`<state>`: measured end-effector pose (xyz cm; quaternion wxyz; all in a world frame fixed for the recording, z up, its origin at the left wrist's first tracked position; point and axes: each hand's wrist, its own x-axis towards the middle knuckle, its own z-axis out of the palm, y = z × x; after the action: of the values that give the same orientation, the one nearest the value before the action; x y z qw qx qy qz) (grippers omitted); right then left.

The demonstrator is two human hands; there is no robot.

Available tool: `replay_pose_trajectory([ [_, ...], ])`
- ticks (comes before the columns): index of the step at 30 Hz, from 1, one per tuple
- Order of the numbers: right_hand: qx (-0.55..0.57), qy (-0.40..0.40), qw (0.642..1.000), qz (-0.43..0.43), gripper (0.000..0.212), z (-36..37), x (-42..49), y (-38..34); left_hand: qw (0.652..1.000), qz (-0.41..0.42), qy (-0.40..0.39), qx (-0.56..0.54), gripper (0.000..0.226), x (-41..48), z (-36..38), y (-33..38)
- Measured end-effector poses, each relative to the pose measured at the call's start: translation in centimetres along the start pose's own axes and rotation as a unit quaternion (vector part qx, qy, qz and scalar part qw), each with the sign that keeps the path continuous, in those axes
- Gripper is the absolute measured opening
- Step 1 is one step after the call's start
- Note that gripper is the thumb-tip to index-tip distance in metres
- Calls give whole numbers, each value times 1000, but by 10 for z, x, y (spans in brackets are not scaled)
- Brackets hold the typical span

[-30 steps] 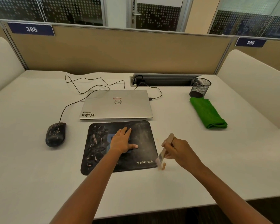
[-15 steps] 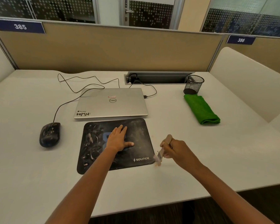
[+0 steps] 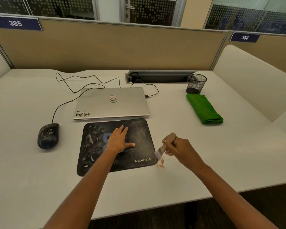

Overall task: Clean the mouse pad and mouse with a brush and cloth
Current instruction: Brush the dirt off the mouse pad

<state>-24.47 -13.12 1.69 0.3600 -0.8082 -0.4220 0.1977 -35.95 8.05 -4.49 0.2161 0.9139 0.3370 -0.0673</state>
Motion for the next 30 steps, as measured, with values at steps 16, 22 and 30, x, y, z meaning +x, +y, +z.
replay_pose_trajectory([
  [16, -21, 28, 996, -79, 18, -10, 27, 4, 1000, -7, 12, 8, 83, -3, -1, 0],
  [22, 62, 90, 989, -103, 12, -11, 54, -3, 999, 11, 28, -30, 65, -3, -18, -7],
  [30, 39, 43, 988, -145, 19, 27, 107, -31, 998, 14, 44, 29, 62, 18, -39, -20],
])
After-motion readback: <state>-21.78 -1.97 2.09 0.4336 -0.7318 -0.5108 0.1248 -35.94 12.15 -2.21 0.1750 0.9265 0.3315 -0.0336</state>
